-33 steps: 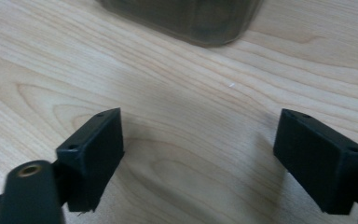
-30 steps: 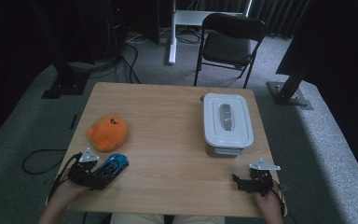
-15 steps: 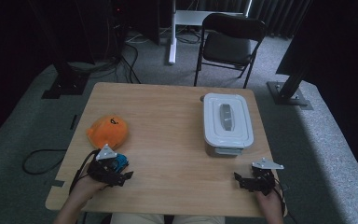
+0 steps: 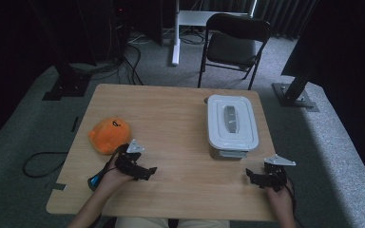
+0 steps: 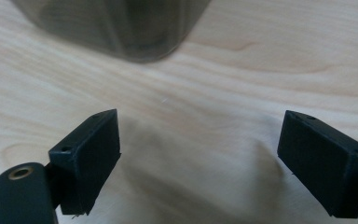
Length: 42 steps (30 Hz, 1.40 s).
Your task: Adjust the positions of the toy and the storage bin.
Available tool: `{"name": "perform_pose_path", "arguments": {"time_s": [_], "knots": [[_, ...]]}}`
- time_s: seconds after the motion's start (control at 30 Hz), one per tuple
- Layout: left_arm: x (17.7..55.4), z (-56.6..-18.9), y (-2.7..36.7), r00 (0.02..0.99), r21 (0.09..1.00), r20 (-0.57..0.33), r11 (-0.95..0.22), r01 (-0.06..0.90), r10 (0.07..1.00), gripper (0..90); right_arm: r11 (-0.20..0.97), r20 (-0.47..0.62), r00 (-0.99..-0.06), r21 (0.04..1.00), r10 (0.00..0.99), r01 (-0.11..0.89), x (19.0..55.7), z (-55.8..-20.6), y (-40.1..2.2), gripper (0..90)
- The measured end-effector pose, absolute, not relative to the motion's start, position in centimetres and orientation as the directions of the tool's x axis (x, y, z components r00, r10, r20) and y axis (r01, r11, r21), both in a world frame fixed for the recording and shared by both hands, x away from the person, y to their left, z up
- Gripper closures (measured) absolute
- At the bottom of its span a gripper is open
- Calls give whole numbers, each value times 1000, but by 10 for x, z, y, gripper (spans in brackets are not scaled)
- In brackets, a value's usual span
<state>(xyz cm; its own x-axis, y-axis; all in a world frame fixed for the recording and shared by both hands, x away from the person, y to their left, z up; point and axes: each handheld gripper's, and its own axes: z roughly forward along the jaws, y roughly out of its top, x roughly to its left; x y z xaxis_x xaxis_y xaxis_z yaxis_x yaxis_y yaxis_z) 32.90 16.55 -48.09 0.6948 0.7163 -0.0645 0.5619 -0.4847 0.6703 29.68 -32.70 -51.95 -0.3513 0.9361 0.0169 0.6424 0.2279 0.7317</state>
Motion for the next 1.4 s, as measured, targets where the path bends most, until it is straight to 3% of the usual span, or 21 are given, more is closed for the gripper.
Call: {"name": "perform_pose_path", "arguments": {"time_s": [0.43,0.63,1.07,1.4], "knots": [[365,-493,121,672,720,-59,-435,541,738,4,202,-11,-291,743,957,638,329,-507,-347,126],[385,-498,101,667,718,-17,-455,526,745,4,175,7,-265,736,964,654,347,-510,-356,126],[436,-511,59,599,722,-81,-367,586,797,5,131,37,-239,750,970,648,385,-510,-358,127],[464,-515,16,623,711,-62,-403,576,780,4,118,38,-222,755,974,646,406,-507,-355,126]]}}
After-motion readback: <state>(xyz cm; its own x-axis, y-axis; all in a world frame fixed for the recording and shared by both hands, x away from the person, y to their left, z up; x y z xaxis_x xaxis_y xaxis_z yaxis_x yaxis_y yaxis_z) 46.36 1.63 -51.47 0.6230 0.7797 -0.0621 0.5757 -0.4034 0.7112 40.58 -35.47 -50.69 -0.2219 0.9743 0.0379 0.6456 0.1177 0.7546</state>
